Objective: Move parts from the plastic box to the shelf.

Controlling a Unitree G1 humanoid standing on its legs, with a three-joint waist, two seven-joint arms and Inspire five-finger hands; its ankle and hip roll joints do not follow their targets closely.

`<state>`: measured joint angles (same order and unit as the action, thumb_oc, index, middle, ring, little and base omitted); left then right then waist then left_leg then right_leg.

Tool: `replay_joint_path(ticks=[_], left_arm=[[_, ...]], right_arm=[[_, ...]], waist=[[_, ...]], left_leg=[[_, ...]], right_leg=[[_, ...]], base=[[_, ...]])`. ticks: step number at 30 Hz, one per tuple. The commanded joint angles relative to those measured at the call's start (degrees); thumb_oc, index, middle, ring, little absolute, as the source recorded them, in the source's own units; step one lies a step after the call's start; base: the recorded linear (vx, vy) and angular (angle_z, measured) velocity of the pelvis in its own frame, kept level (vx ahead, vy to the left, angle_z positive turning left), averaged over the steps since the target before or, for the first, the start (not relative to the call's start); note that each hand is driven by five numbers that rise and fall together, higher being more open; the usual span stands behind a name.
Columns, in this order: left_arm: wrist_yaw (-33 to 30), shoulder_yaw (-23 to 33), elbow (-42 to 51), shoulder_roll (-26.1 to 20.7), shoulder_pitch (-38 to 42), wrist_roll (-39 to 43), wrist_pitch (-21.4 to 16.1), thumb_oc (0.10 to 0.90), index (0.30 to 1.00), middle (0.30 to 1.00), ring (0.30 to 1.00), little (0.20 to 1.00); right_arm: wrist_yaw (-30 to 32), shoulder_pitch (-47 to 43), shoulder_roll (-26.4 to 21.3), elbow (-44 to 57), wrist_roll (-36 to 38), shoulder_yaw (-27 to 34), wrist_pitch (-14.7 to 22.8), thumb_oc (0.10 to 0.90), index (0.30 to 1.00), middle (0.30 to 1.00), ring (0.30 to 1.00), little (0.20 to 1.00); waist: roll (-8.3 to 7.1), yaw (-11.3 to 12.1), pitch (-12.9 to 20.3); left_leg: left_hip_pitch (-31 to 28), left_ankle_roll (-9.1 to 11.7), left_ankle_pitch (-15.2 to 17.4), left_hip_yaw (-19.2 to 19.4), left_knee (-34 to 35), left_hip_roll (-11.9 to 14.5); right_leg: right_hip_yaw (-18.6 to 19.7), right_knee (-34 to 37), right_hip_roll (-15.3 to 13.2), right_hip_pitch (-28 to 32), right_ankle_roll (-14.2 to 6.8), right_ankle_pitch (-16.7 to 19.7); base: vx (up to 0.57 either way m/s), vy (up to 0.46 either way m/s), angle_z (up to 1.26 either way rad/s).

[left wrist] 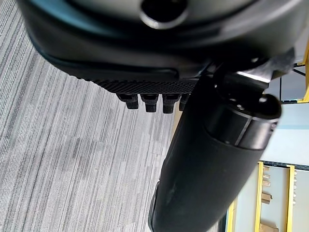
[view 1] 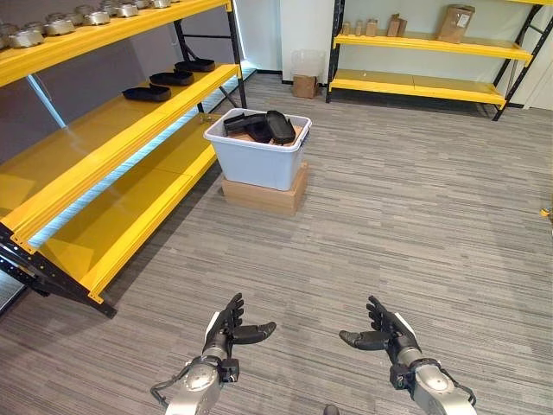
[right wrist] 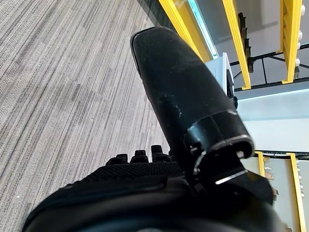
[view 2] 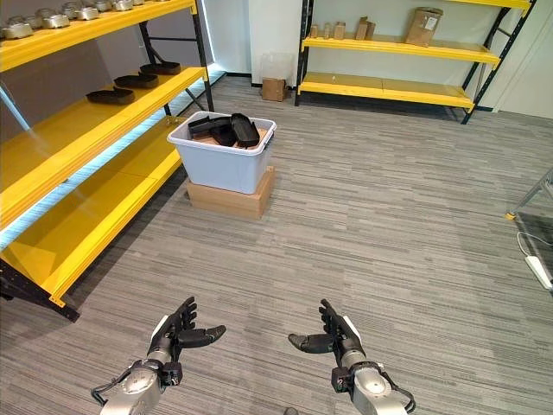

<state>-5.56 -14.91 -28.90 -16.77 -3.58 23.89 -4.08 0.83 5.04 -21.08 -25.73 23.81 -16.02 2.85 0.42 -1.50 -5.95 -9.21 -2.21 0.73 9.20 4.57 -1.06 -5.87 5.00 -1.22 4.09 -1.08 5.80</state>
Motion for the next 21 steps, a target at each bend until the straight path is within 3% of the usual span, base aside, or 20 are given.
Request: replay_joint_path(ticks=[1,10,14,15,18,19,20,21], left_arm=[[0.4,2.4,1.3,-1.3,4.7,-2.0,-4.4,0.9,1.0,1.0,1.0,1.0],[0.1,2.5,2.3,-2.0,5.4,-1.8,-4.3,0.9,1.0,1.0,1.0,1.0],[0.1,1.9,3.9,-2.9,6.9,-1.0,-4.7,0.9,1.0,1.0,1.0,1.0],[0.0,1.7,4.5,-3.2,7.3,-1.0,-4.7,0.9,1.0,1.0,1.0,1.0],[-0.1,2.0,5.5,-3.2,7.1,-1.6,-4.4,0.9,1.0,1.0,1.0,1.0],[-0.2,2.0,6.2,-3.2,7.0,-1.9,-4.2,0.9,1.0,1.0,1.0,1.0],[-0.2,2.1,6.3,-3.2,7.0,-2.1,-4.1,0.9,1.0,1.0,1.0,1.0],[-0.3,2.7,6.6,-2.9,6.1,-2.3,-3.9,0.9,1.0,1.0,1.0,1.0]], right_arm=[[-0.3,-4.8,-0.8,2.0,1.3,0.9,4.4,0.9,1.0,1.0,1.0,1.0],[0.1,-6.2,-1.5,2.4,0.8,0.7,4.4,0.9,1.0,1.0,1.0,1.0],[0.0,-7.8,-1.8,2.3,1.5,0.8,4.2,0.9,1.0,1.0,1.0,1.0],[-0.1,-7.9,-1.6,2.2,1.6,0.9,4.1,0.9,1.0,1.0,1.0,1.0],[-0.4,-6.6,-0.9,2.7,1.9,1.4,3.8,0.9,1.0,1.0,1.0,1.0],[-0.3,-6.0,-0.3,3.0,2.1,1.6,3.8,0.9,1.0,1.0,1.0,1.0],[-0.2,-5.8,-0.1,3.4,2.3,1.7,3.8,0.9,1.0,1.0,1.0,1.0],[-0.1,-5.2,0.2,3.4,3.0,1.9,3.7,0.9,1.0,1.0,1.0,1.0]], waist=[[-1.14,0.3,2.2],[-1.51,0.6,1.5],[-1.75,0.8,0.0],[-1.64,0.6,-0.7],[-1.13,0.2,-1.8],[-0.6,-0.2,-2.7],[0.08,-0.6,-3.4],[1.58,-1.9,-4.1]], left_leg=[[-0.9,6.8,0.0,-0.2,0.4,7.9],[-0.2,6.2,0.7,-0.4,-0.6,7.6],[3.6,4.0,3.7,-1.3,-6.2,6.1],[4.5,2.7,4.7,-2.1,-7.5,4.9],[4.6,0.5,6.2,-3.0,-9.1,2.8],[4.2,-0.2,6.7,-3.5,-9.6,2.2],[3.7,-0.5,6.8,-3.9,-9.6,2.2],[0.8,-1.3,7.5,-4.9,-8.4,1.4]], right_leg=[[1.2,-2.9,-5.0,1.8,-6.3,-7.7],[1.7,-4.1,-5.2,0.8,-6.4,-8.0],[2.5,-12.5,-6.8,-3.9,-7.4,-9.6],[3.1,-17.5,-8.1,-6.5,-8.2,-9.2],[4.5,-29.4,-9.8,-11.7,-8.8,-2.6],[5.0,-34.7,-9.8,-14.2,-8.4,0.0],[5.3,-39.0,-9.1,-16.6,-8.2,-0.3],[5.8,-43.3,-7.1,-22.8,-7.9,-2.2]], base=[[0.0,0.0,0.0],[0.01,0.013,-0.01],[-0.02,0.167,-0.06],[0.0,0.251,0.03],[0.03,0.255,0.09],[0.04,0.27,0.49],[0.17,0.347,0.51],[0.34,0.283,0.27]])
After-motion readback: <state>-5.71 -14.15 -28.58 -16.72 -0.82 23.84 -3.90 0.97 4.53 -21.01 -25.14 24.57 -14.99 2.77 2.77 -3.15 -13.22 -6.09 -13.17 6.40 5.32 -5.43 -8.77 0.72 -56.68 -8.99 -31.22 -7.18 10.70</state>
